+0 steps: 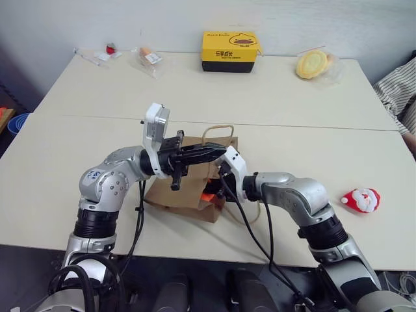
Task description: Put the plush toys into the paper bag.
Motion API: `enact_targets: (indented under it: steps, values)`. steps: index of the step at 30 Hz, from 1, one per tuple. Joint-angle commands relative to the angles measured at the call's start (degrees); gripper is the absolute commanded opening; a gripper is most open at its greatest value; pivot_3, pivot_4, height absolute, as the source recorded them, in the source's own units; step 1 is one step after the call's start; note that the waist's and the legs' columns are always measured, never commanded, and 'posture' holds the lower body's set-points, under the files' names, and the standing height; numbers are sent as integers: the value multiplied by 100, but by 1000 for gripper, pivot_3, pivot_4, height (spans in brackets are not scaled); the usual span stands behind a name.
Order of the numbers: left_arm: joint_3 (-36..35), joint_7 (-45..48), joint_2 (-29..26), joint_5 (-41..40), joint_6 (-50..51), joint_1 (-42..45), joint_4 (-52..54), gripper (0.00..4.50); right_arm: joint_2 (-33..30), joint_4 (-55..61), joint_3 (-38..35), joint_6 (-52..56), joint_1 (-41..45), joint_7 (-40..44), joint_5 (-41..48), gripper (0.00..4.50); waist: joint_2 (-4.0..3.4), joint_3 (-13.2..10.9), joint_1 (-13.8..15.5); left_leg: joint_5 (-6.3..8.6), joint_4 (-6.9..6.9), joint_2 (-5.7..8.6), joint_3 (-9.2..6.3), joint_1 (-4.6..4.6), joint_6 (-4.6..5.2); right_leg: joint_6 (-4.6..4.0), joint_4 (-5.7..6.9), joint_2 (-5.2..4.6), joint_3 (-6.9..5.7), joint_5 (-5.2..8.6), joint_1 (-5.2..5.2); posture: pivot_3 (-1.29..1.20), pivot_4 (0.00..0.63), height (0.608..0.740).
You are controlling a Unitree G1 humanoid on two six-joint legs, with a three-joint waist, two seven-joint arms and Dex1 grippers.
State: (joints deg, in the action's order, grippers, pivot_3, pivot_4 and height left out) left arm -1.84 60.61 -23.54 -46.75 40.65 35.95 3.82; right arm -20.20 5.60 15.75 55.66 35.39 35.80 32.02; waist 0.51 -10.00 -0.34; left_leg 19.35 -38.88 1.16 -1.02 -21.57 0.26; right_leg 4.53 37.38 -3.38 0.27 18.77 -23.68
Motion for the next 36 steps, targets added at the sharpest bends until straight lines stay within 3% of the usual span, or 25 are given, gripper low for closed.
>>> enact_targets:
  steps: [1, 8, 11, 17, 21, 25, 29, 36]
  values:
    - [-159, -44, -54, -63, -74, -39, 221, 0, -372, 538, -457, -246, -169, 427, 175, 1898, 0, 0, 20, 0, 0, 0, 0, 0, 0, 0, -1, 0, -1, 0, 0, 0, 150, 740]
    - [-278, -124, -36, -128, -59, -149, 268, 0, -1326, 1302, -1715, -723, -892, 1180, 675, 4388, 1, 0, 25, 2, 5, 3, -3, -6, 2, 0, -21, -3, -4, 0, 4, 0, 150, 740]
    - [-250, -97, -44, -116, -58, -149, 291, 0, -1681, 1543, -2544, -1020, -1519, 1355, 835, 4451, 1, 0, 31, 1, 8, 2, -3, -6, 2, 1, -28, -2, -6, 0, 8, 0, 150, 740]
    - [-226, 88, -131, -57, -106, -31, 142, 0, -1802, 2064, -4723, -2062, -3195, 1390, 902, 4451, 1, -1, 89, 1, 9, 2, -2, -6, 3, 6, -37, -2, -3, -3, 17, 0, 150, 740]
    - [-79, 280, -118, 71, -188, 12, -79, 0, -1581, 1588, -5767, -4386, -4857, 1879, -353, 4451, 1, 0, 162, 1, 18, 1, 5, 2, 3, 6, -39, 5, 2, -3, 23, 0, 150, 740]
    - [9, 389, -60, 123, -241, 55, -202, 0, -1145, 927, -6566, -5617, -5948, 1834, -697, 4451, 1, 0, 166, -1, 21, 4, 22, 14, 9, 13, -43, 5, 14, -4, 31, 0, 150, 740]
    - [51, 437, -19, 173, -289, 107, -296, 0, -693, 451, -6989, -5976, -6825, 1854, -469, 4451, -2, 1, 162, -4, 45, 1, 23, 37, 4, 13, -53, 7, 19, -4, 38, 0, 150, 740]
    - [29, 437, -10, 181, -262, 131, -260, 0, -1031, 421, -6612, -6247, -6970, 1889, -679, 4451, -6, 3, 3, -17, 74, -1, 38, 56, -5, 11, -58, 8, 33, -3, 36, 0, 150, 740]
